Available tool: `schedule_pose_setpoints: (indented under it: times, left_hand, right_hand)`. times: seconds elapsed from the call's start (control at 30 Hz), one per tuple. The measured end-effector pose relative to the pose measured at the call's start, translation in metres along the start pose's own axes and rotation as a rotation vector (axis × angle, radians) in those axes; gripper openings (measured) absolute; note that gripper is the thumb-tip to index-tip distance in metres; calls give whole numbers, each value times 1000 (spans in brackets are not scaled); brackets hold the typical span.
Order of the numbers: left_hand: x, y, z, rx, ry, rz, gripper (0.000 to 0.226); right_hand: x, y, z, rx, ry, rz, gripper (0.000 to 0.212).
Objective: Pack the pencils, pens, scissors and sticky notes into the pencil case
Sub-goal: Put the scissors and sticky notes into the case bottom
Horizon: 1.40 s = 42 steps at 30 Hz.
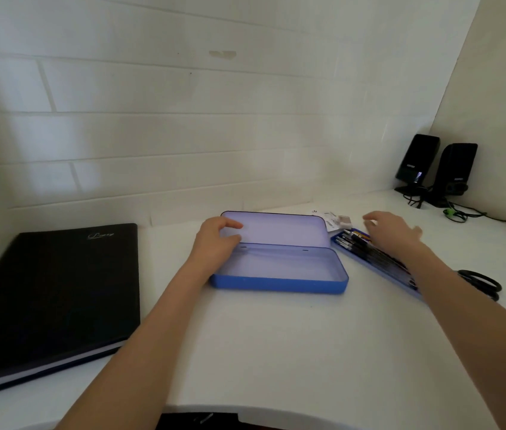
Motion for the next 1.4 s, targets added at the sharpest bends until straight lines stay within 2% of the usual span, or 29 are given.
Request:
schedule_pose_setpoints:
  times: [0.13, 0.37, 0.53, 0.7, 0.83, 1.03, 1.27, 1.4]
  left_hand:
    - [3, 6, -9, 8, -38, -57, 21]
    - [7, 7, -21, 29, -55, -62, 21]
    - [17, 14, -27, 26, -73, -75, 21]
    - [30, 24, -32, 18, -94, -106, 21]
    - [34, 27, -33, 4, -106, -117, 20]
    - [38, 28, -35, 18, -152, -119, 19]
    - [39, 33, -38, 37, -169, -121, 21]
    - [39, 33, -38, 42, -180, -128, 20]
  right_hand:
    - [1, 55, 15, -156, 29, -14, 26]
    - [45, 108, 27, -131, 19, -71, 31]
    - [75, 129, 28, -143, 45, -99, 23]
    - [93, 136, 37, -308, 110, -143, 23]
    - [95, 132, 37, -348, 91, -174, 26]
    - [100, 129, 40, -248, 65, -151, 28]
    - [111, 141, 41, -164, -13, -221, 7]
    - [112, 132, 48, -102, 29, -239, 4]
Point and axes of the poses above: each hand's wrist, its own x-axis away from the middle knuckle, its own z-axis out of the back of the hand, y = z × x, the point moved 10 cm from there along -x, towards the middle knuckle, and after that the axes turned 4 degrees about x, right-handed, at the moved point
